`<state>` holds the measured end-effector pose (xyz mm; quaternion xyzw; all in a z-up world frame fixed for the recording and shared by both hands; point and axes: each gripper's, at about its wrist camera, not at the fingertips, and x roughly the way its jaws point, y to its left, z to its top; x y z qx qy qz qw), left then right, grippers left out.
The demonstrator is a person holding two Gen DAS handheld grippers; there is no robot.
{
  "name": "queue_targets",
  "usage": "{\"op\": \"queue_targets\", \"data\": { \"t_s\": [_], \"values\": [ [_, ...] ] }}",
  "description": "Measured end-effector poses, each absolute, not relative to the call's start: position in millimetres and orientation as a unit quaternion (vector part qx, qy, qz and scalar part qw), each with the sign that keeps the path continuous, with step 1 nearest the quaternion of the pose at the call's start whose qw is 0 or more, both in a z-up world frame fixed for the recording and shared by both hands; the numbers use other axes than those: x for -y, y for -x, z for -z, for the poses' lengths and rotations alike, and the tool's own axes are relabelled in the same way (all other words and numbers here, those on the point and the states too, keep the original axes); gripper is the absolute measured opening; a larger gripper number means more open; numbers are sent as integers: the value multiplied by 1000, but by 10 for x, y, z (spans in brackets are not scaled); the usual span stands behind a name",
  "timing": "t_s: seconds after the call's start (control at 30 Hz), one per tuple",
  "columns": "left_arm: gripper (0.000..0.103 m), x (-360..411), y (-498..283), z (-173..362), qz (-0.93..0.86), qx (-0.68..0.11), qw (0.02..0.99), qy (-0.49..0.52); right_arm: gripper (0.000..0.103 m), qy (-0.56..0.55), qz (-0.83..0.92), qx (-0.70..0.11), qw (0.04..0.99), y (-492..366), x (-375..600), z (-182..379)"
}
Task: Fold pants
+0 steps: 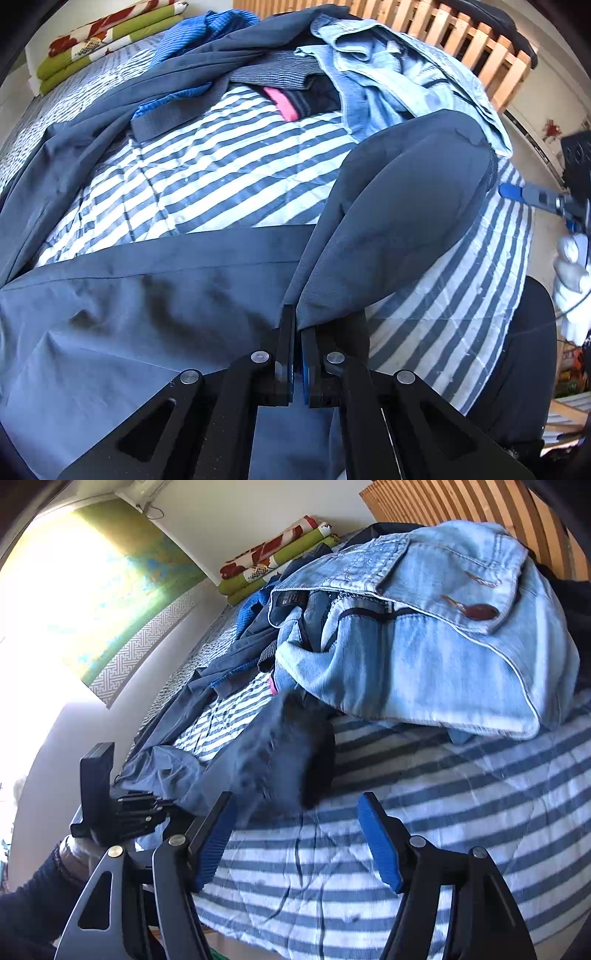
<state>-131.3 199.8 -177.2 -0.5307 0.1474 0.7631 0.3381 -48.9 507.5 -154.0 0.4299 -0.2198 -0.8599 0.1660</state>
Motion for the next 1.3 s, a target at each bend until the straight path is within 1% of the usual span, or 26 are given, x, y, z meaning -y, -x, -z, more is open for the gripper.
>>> {"op": "queue_targets", "data": {
  "t_s": [0.23,0.3,0.33,0.37,0.4,0.43,0.5,0.57,0.6,0.63,0.67,0.7,0.73,0.77,0.83,0.9,0.97,1.07,1.23,1.3],
  "values": [
    [2,-1955,1391,1784,-767,-152,322,534,65,-434,878,107,170,883,-4556,1522],
    [2,-1936,1411,1774,-768,-149,319,535,65,-443,876,57,182,1034,-4335,1543],
    [2,-1923,1417,1767,-768,-145,317,537,62,-454,870,34,189,1087,-4248,1569],
    [2,-1911,1410,1752,-769,-142,318,537,34,-473,860,12,191,1143,-4158,1599],
    [2,-1908,1394,1732,-769,-140,321,535,16,-492,849,2,191,1181,-4117,1610],
    [2,-1911,1358,1700,-769,-141,325,532,6,-500,844,3,194,1184,-4129,1594],
    [2,-1932,1265,1620,-766,-134,342,528,6,-498,842,3,205,1104,-4196,1421],
    [2,-1978,1144,1523,-752,-106,379,528,5,-494,842,-8,217,963,-4328,1192],
    [3,-2017,1066,1473,-742,-94,405,526,5,-491,843,-19,218,889,-4388,1086],
    [7,-2061,974,1425,-732,-93,428,521,5,-492,843,-33,216,815,-4454,992],
    [12,-2108,891,1394,-725,-100,444,518,5,-499,839,-55,212,724,-4543,910],
    [20,-2140,829,1376,-720,-110,449,517,5,-514,830,-75,203,669,-4598,900],
    [37,-2152,780,1359,-721,-120,449,515,6,-535,819,-90,188,646,-4632,945],
    [42,-2120,763,1336,-726,-121,447,509,12,-555,808,-97,171,642,-4684,1007],
    [42,-2025,800,1316,-733,-115,436,509,28,-594,787,-108,126,623,-4830,1174],
    [42,-1847,880,1284,-746,-108,415,510,28,-588,795,-101,106,590,-4933,1151],
    [42,-1603,976,1268,-761,-100,385,513,28,-564,816,-63,110,590,-4983,995],
    [42,-1170,1164,1233,-781,-75,337,520,28,-524,844,-31,108,673,-4923,791],
    [42,-474,1497,1011,-825,-54,264,497,28,-454,883,-4,118,1063,-4619,449],
    [42,-207,1628,897,-841,-53,235,484,28,-424,898,-7,115,1261,-4480,336]
  ]
}}
